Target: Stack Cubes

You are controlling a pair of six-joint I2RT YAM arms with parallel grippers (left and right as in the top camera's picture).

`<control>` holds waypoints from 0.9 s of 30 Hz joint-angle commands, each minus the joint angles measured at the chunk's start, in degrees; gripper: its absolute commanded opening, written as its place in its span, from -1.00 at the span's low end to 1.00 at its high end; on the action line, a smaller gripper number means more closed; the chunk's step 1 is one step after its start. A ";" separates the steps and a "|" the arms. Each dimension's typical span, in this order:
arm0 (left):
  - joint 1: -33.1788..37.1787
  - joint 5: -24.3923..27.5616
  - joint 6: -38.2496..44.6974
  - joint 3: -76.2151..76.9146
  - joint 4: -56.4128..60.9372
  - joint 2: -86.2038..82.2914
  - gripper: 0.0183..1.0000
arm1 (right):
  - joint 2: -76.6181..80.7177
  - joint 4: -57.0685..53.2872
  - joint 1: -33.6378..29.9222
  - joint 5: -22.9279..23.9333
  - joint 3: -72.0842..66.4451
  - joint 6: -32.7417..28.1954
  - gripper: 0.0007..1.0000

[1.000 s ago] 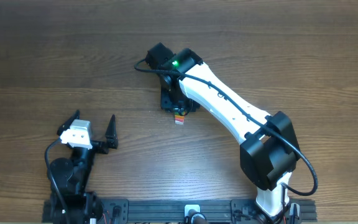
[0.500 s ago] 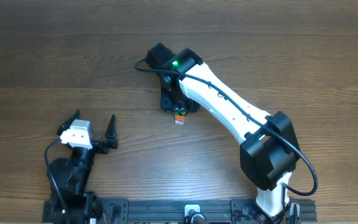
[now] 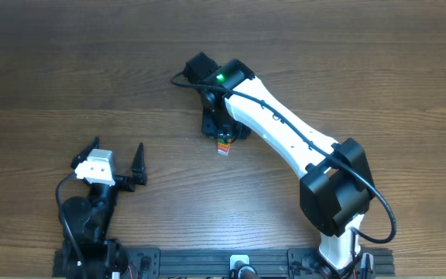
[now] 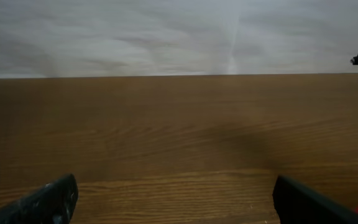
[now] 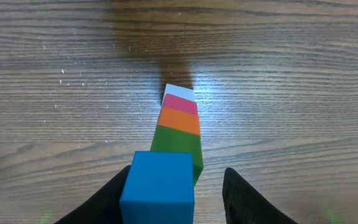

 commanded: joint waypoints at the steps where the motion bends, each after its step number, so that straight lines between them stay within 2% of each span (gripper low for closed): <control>1: -0.22 0.52 0.83 -0.31 -0.07 -0.42 1.00 | 1.01 -0.22 -0.50 1.01 -0.42 2.29 -0.12; 19: -0.22 0.55 0.83 -0.31 -0.07 -0.42 1.00 | 1.01 0.28 -0.42 1.01 -0.42 2.67 -0.07; 27: -0.22 0.52 0.85 -0.31 -0.07 -0.42 1.00 | 0.98 0.90 -0.39 1.03 -0.28 1.73 0.01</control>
